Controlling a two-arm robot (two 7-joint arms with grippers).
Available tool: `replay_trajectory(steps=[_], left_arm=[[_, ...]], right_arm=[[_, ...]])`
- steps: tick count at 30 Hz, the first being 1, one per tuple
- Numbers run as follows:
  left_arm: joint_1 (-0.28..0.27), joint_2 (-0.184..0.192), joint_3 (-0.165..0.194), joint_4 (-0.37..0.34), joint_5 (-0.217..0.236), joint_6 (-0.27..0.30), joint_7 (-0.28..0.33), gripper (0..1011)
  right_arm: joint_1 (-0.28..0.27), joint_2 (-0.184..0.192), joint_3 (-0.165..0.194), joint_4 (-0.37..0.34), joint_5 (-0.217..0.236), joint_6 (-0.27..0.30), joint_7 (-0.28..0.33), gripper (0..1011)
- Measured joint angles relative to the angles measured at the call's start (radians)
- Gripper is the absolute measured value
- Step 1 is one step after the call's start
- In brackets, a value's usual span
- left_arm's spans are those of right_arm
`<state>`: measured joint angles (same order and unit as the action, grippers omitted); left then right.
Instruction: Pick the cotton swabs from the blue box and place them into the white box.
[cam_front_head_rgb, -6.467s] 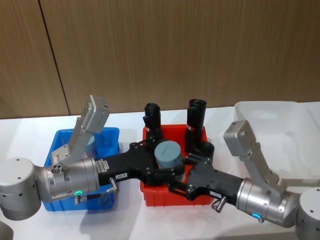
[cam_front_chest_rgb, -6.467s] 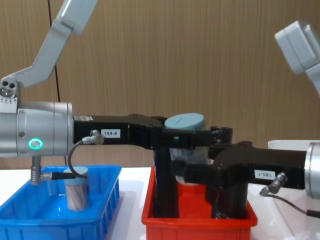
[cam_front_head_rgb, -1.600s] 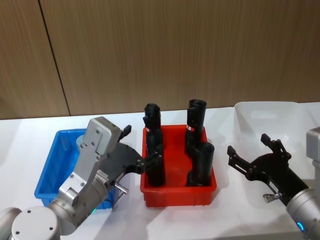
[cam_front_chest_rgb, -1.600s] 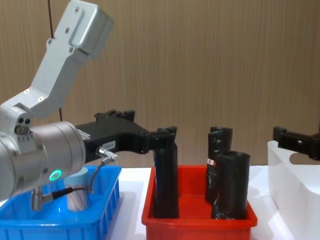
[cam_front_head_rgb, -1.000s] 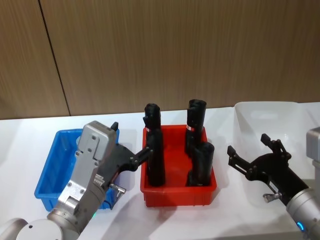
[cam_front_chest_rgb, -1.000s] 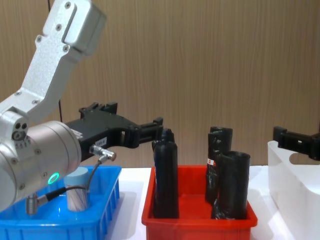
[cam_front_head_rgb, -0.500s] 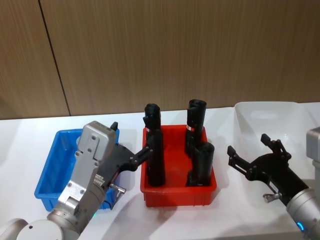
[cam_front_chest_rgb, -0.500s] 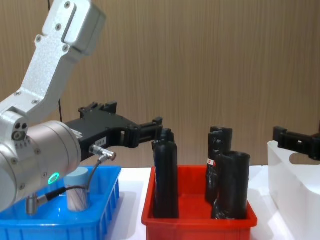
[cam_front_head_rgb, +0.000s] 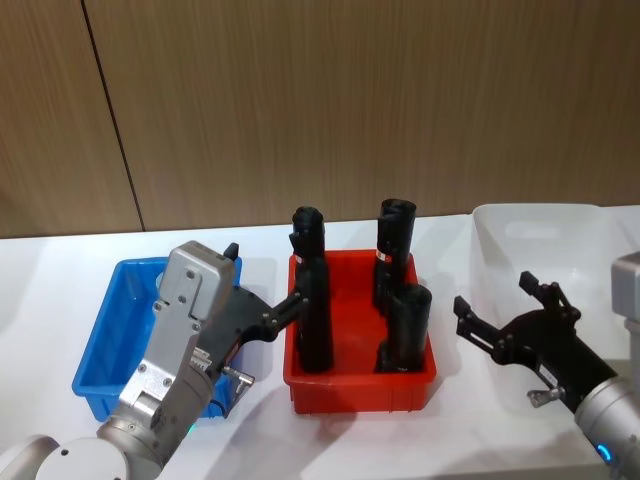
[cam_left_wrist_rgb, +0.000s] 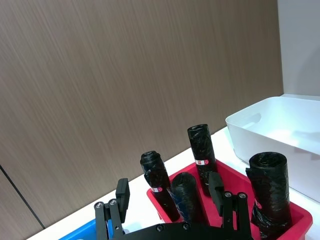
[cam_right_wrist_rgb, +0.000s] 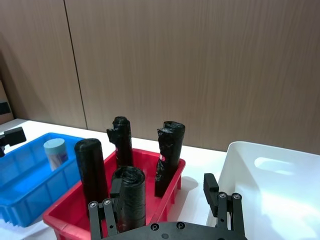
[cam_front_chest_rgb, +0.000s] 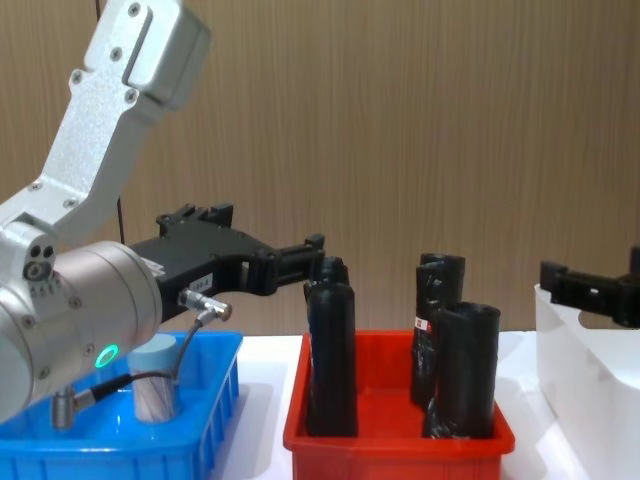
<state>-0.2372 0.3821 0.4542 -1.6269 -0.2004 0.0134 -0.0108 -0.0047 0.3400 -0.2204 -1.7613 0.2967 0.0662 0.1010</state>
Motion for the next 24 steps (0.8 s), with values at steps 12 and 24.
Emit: replay_trajectory(steps=[12,24], left_arm=[[0.000,0.000,0.000,0.001,0.000,0.001,0.000,1003],[0.000,0.000,0.000,0.001,0.000,0.000,0.000,1003]], right_arm=[[0.037,0.000,0.003,0.041,0.019,0.065,0.088,1002],[0.100,-0.018,0.000,0.122,0.028,0.112,0.179,1002]])
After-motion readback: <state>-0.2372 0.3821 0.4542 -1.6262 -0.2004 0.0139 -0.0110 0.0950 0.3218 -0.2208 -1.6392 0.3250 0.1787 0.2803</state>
